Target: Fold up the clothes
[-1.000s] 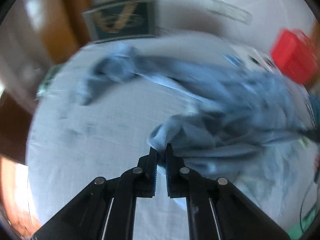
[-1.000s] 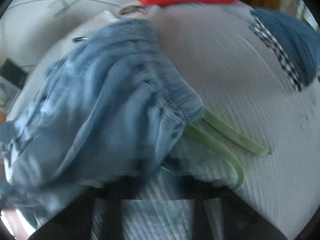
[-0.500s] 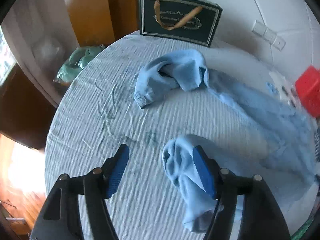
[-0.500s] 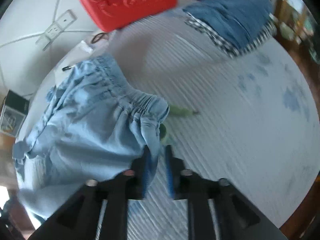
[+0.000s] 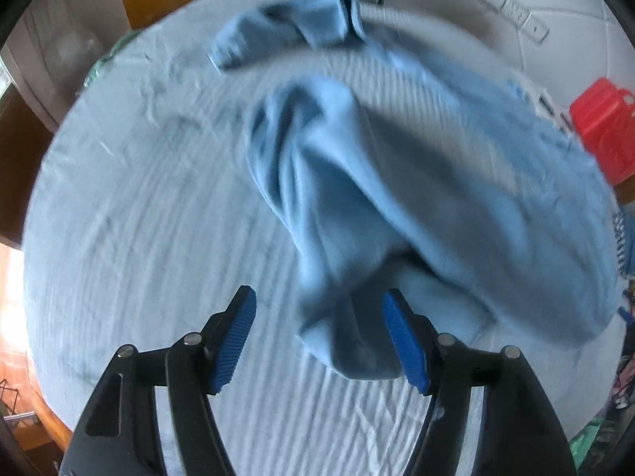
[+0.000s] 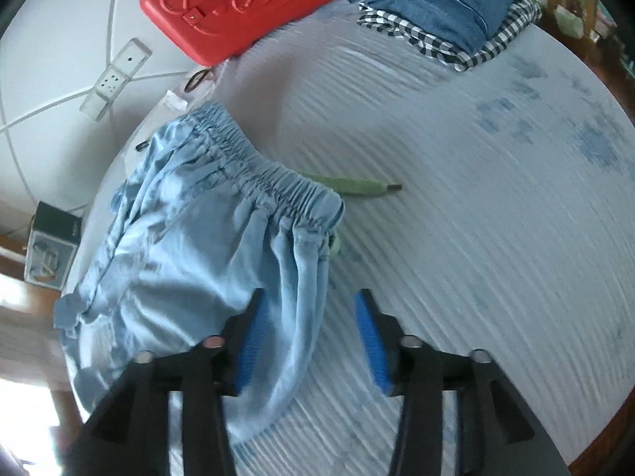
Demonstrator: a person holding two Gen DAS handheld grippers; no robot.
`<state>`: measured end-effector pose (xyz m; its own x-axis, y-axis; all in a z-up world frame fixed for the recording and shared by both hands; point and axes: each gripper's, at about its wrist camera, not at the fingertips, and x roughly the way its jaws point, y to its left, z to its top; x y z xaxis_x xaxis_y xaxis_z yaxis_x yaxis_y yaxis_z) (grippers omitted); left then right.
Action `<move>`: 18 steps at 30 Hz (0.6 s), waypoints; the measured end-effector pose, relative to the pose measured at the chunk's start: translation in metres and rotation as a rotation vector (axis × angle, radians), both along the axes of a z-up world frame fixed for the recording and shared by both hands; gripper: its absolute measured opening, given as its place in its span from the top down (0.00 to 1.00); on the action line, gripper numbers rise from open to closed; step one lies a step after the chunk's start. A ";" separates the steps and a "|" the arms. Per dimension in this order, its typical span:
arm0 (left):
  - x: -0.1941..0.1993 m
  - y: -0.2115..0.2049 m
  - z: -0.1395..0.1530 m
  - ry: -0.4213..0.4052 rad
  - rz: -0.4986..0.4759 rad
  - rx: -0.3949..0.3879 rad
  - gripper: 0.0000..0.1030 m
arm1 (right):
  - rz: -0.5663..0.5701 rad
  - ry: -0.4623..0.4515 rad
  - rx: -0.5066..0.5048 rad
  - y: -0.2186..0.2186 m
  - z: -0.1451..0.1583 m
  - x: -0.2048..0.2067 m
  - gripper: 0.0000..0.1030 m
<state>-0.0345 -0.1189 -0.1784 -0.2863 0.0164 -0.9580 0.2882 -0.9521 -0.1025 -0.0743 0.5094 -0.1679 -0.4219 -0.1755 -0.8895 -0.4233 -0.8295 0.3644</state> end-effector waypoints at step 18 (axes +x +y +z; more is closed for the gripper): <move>-0.008 -0.059 0.124 0.212 -0.070 -0.528 0.95 | 0.027 0.132 0.090 -0.008 0.058 -0.014 0.91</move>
<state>-0.0426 -0.1781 -0.0546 -0.4887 -0.4233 -0.7629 0.2481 -0.9057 0.3437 -0.0885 0.5011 -0.1099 -0.5322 -0.1108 -0.8394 -0.3533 -0.8719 0.3391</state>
